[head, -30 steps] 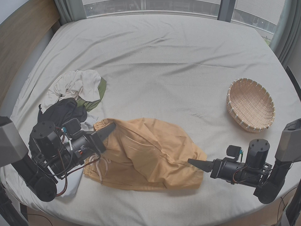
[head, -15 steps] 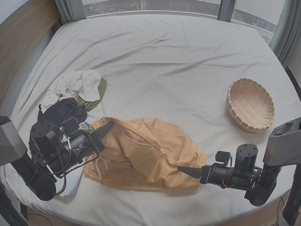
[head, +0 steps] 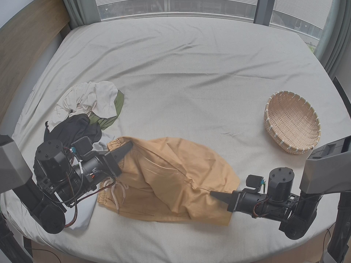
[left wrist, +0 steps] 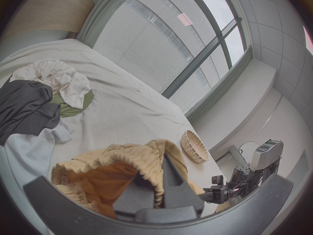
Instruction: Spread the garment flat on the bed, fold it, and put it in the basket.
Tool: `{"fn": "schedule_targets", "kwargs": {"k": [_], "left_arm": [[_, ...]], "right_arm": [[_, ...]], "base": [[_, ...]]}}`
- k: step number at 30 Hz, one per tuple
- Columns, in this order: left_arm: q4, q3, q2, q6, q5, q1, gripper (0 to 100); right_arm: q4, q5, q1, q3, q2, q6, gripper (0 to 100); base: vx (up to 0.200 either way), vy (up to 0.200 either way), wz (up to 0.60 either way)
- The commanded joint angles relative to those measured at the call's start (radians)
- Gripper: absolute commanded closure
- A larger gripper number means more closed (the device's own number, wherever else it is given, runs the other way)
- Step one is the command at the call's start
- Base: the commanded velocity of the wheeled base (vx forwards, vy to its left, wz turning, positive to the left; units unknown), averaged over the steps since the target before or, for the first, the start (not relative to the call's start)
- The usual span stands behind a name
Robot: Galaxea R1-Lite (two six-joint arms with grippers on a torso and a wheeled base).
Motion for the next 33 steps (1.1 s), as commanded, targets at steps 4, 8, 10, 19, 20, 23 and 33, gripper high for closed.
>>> {"fn": "schedule_targets", "kwargs": {"k": [4, 8, 10, 19, 20, 23, 33], "left_arm": [[-0.001, -0.004, -0.010, -0.005, -0.002, 0.000, 100], [-0.001, -0.033, -0.035, -0.013, -0.003, -0.001, 100], [-0.001, -0.070, -0.065, -0.031, -0.011, -0.001, 100], [0.001, -0.082, -0.144, -0.040, -0.178, 0.057, 100], [-0.001, -0.085, -0.148, -0.039, -0.180, 0.062, 100], [-0.001, -0.093, -0.167, -0.040, -0.181, 0.086, 100], [-0.001, -0.079, -0.171, -0.039, -0.183, 0.164, 100]], "right_arm": [[0.002, 0.001, -0.003, 0.020, -0.081, 0.003, 100], [0.005, 0.002, -0.011, 0.027, -0.189, 0.008, 100], [0.006, 0.004, -0.031, 0.021, -0.302, 0.025, 100], [0.012, 0.019, -0.161, -0.100, -0.449, 0.078, 100], [0.011, 0.024, -0.178, -0.111, -0.451, 0.078, 100], [0.008, 0.033, -0.209, -0.124, -0.451, 0.080, 100], [0.011, 0.073, -0.287, -0.166, -0.472, 0.080, 100]], "base": [[0.000, 0.000, 0.00], [0.000, 0.000, 0.00], [0.000, 0.000, 0.00], [0.000, 0.000, 0.00], [0.000, 0.000, 0.00], [0.000, 0.000, 0.00], [0.000, 0.000, 0.00]]}}
